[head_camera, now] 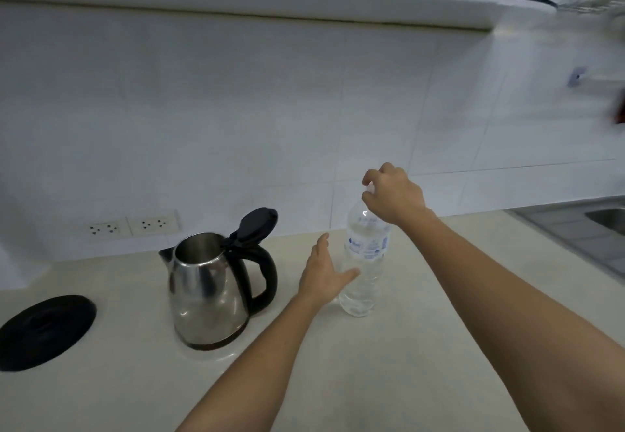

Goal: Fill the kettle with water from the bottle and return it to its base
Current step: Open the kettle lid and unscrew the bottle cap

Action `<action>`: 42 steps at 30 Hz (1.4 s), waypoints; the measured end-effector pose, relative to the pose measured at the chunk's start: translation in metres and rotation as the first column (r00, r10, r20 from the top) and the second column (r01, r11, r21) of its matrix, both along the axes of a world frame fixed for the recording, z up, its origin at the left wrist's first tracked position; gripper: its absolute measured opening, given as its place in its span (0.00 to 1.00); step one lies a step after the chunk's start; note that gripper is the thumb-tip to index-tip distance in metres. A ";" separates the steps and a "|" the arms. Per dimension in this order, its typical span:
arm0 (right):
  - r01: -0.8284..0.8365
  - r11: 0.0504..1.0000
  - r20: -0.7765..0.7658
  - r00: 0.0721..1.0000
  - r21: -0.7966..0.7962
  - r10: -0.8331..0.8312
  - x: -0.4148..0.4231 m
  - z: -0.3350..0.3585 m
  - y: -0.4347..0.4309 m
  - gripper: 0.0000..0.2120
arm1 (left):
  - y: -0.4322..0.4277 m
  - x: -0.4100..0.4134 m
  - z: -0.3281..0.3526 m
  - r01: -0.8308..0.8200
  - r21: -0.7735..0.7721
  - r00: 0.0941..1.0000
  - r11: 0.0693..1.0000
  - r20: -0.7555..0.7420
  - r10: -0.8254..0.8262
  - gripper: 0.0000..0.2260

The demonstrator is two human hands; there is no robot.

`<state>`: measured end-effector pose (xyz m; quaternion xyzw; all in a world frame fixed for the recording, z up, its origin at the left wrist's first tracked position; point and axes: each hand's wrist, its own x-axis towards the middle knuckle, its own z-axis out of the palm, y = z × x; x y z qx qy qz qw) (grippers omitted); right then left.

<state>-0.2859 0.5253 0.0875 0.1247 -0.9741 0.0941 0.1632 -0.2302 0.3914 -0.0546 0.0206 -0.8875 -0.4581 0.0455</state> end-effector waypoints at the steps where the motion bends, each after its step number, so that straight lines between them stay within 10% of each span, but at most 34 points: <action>1: -0.014 1.000 0.007 1.000 0.000 0.014 -0.005 0.000 0.005 0.18 | 0.009 -0.007 -0.002 0.005 0.014 1.000 1.000 0.001 -0.005 0.46; 30: -0.292 0.953 -0.085 0.955 -0.085 0.285 0.071 0.016 -0.090 0.12 | -0.049 0.085 -0.016 -0.034 0.276 0.995 0.961 -0.086 0.059 0.44; 42: -0.458 0.874 -0.058 0.889 -0.163 0.455 0.193 -0.003 -0.263 0.15 | -0.187 0.224 -0.031 -0.470 0.229 0.839 0.852 -0.185 0.512 0.53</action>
